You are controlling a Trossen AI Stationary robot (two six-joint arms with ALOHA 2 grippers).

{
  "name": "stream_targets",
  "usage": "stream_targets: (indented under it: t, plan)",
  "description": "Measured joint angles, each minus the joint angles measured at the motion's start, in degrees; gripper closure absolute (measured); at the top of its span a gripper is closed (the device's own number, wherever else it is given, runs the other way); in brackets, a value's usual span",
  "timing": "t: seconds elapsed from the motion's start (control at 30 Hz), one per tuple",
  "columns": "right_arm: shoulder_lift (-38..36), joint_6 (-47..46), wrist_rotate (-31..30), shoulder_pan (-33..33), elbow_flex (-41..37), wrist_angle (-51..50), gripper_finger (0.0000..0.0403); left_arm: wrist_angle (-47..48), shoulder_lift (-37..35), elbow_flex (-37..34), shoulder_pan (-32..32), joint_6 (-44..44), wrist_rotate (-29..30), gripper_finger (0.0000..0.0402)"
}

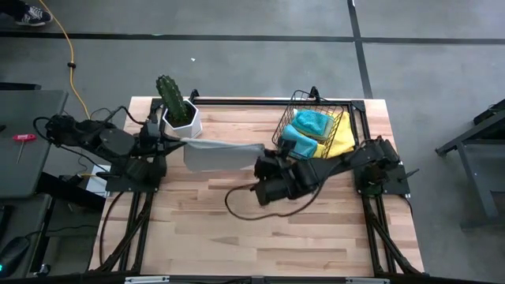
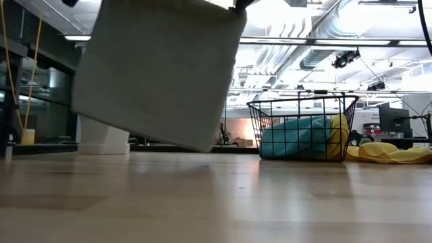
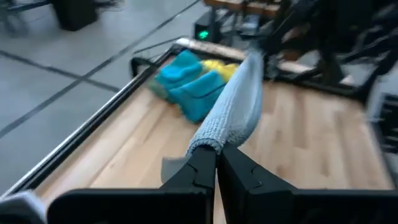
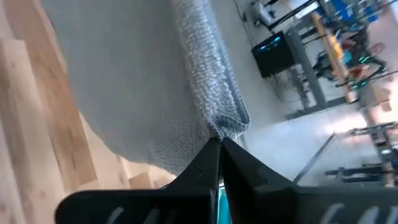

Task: Fold microfiber towels
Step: Fold the gray microfiber towel

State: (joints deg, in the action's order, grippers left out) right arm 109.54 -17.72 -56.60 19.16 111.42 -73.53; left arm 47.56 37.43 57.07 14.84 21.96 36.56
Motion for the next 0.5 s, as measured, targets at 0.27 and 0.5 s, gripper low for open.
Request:
stream_targets:
  t: [0.27,0.5]
  plan:
    - [-0.9,1.2,4.3,-1.0,0.0,0.4,0.0403,-2.7,0.1,-11.0,-1.3,2.6,0.6,0.0401]
    - [-0.6,-2.9,10.9,2.0,-3.7,6.5,0.0403,-9.7,0.1,-22.9,1.3,11.5,-3.7,0.0401]
